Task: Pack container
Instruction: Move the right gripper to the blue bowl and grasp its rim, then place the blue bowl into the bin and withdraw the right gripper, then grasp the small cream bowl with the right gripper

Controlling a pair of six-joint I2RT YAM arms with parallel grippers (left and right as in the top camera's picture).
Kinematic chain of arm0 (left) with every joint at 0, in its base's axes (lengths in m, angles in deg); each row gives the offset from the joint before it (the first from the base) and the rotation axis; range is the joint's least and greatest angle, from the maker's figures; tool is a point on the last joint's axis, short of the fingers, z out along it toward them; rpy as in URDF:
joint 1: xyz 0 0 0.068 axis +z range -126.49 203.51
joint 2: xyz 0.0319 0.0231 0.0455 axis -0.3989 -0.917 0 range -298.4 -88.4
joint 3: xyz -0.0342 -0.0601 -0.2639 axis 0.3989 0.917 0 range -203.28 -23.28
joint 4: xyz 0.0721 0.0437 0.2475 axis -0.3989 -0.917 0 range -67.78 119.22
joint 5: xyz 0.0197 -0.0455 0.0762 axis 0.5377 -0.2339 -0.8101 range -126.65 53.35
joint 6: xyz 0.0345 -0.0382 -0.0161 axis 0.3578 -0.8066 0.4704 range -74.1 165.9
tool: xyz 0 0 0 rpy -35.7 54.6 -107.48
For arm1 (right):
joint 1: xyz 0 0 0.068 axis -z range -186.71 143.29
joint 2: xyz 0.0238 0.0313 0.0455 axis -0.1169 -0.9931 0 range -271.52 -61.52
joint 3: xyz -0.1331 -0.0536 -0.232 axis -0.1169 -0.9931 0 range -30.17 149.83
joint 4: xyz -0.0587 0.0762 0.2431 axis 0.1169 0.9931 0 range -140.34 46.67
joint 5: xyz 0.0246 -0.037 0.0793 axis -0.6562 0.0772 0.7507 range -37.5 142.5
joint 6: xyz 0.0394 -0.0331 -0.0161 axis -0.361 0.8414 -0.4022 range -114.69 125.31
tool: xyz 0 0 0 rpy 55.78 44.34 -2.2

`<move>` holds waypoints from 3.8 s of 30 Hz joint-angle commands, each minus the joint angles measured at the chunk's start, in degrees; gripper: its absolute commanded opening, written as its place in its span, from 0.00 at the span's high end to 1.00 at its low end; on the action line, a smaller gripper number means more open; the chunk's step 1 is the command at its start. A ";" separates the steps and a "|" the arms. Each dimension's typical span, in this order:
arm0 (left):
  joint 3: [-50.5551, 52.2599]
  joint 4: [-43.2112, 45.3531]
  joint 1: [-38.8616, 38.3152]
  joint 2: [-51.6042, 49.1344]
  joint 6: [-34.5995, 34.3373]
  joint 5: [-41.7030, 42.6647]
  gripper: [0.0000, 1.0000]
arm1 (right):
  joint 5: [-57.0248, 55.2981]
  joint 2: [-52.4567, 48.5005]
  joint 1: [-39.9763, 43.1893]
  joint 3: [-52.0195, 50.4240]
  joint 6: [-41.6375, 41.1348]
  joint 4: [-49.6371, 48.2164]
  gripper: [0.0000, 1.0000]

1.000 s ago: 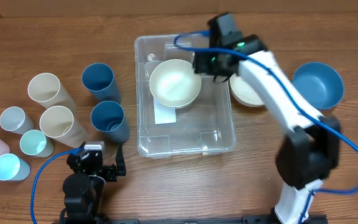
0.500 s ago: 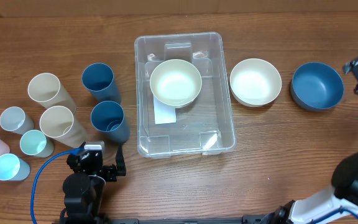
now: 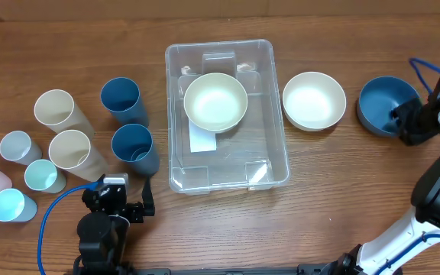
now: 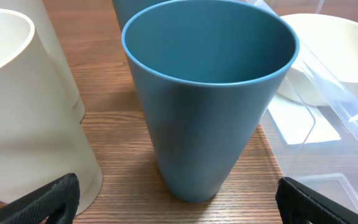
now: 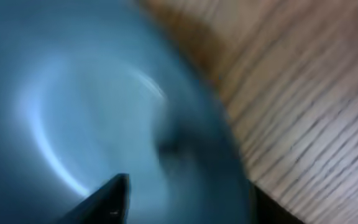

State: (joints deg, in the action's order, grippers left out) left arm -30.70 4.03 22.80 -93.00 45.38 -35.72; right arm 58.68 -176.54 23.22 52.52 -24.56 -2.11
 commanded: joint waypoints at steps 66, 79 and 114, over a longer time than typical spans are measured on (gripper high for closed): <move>0.20 0.17 0.37 0.48 -1.01 0.59 0.00 | -2.34 2.27 -63.95 -5.20 12.37 -14.47 0.96; 0.20 0.17 0.37 0.48 -0.98 0.59 0.00 | -15.08 16.17 -60.41 17.16 12.72 12.68 0.63; 0.20 0.17 0.37 0.48 -0.98 0.59 0.00 | -2.23 7.74 -22.88 5.97 4.28 11.98 0.96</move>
State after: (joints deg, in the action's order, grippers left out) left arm -30.70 4.03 22.80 -93.00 45.38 -35.72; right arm 57.54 -176.23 0.68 57.46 -18.94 10.02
